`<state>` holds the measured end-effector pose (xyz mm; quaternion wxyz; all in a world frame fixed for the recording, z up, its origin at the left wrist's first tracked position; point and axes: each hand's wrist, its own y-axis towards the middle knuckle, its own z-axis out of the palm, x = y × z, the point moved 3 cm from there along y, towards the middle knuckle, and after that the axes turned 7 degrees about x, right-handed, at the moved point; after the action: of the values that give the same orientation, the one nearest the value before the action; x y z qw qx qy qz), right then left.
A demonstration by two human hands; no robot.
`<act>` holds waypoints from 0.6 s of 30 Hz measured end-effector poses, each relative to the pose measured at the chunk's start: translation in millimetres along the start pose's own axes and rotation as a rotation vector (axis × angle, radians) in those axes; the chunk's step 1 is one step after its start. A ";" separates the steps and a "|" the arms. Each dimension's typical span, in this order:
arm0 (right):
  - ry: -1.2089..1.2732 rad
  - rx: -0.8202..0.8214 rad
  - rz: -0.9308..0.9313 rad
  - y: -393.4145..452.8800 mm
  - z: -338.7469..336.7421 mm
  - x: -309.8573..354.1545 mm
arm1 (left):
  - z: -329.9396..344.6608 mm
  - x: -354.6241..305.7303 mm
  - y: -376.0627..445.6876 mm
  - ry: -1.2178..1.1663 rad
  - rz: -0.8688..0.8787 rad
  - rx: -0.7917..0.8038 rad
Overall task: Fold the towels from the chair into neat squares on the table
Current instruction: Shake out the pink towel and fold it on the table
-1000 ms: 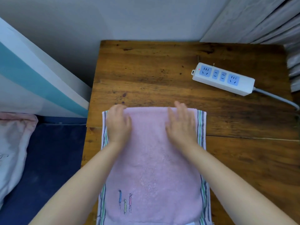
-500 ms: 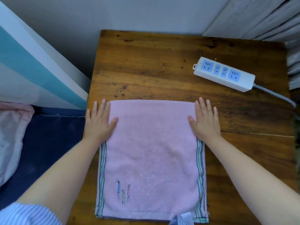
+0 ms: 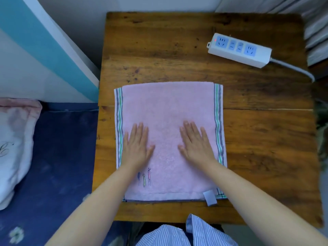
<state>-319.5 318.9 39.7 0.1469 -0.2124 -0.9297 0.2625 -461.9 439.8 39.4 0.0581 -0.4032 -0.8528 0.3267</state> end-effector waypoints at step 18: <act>-0.038 -0.318 -0.127 -141.6 57.0 -22.7 | 66.6 5.5 -109.3 0.236 0.533 -0.097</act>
<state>-366.7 174.6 67.4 0.1100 -0.1686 -0.9737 0.1063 -560.7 359.4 52.6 0.0499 -0.6507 -0.7186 0.2403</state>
